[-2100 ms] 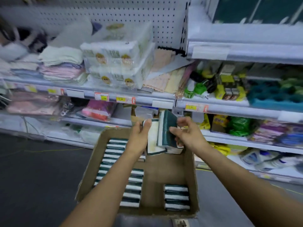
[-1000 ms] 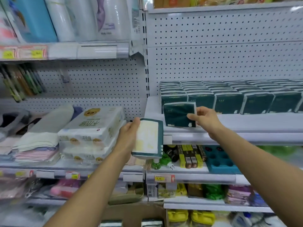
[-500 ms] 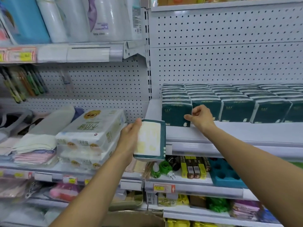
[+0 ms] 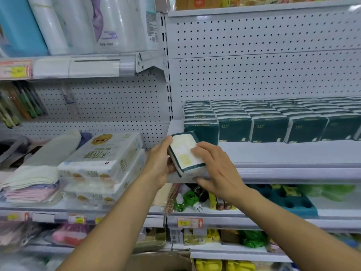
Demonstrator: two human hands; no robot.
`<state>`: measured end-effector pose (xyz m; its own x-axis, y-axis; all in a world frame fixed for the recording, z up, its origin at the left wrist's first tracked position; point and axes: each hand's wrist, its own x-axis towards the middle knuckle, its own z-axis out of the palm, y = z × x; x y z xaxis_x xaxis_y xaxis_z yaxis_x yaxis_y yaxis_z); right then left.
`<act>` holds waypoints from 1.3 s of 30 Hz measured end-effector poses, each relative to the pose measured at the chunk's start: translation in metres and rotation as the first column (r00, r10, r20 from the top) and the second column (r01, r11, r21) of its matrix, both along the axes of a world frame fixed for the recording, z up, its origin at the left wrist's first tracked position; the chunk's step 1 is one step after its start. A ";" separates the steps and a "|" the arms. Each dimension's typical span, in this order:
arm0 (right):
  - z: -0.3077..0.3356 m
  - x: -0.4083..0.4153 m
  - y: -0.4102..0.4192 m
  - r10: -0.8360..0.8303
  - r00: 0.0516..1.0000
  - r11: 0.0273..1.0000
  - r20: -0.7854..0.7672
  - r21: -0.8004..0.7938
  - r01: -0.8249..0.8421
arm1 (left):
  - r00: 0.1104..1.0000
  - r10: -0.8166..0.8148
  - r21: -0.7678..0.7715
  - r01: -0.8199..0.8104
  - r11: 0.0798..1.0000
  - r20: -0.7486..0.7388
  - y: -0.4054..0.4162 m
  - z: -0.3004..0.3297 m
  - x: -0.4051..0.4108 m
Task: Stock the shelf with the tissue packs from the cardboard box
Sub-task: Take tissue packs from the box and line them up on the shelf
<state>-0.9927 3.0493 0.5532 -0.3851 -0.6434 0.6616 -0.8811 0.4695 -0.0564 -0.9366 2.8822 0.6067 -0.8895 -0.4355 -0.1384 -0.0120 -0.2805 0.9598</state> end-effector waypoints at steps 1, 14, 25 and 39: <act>0.001 0.002 0.000 -0.011 0.999 0.996 0.040 -0.086 0.014 | 1.000 -0.028 0.015 0.028 0.999 0.000 0.003 0.002 0.001; 0.031 -0.003 0.033 0.504 0.283 0.739 0.816 -0.577 0.348 | 0.965 -0.232 -0.317 0.184 0.930 -0.119 0.004 -0.001 -0.008; 0.036 -0.033 0.078 0.128 0.795 0.867 0.592 -0.457 0.201 | 0.927 -0.299 -0.482 0.161 0.861 -0.225 0.037 -0.002 -0.031; 0.028 -0.123 0.108 -0.285 0.936 0.938 0.207 -0.140 0.317 | 0.979 -0.081 -0.981 -0.190 -0.038 -0.187 0.002 -0.028 -0.110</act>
<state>-1.1160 3.1569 0.5808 -0.6662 -0.3640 0.6509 -0.6673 0.6806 -0.3025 -1.0467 2.8839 0.5782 -0.7980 -0.0492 0.6006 0.1111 0.9675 0.2270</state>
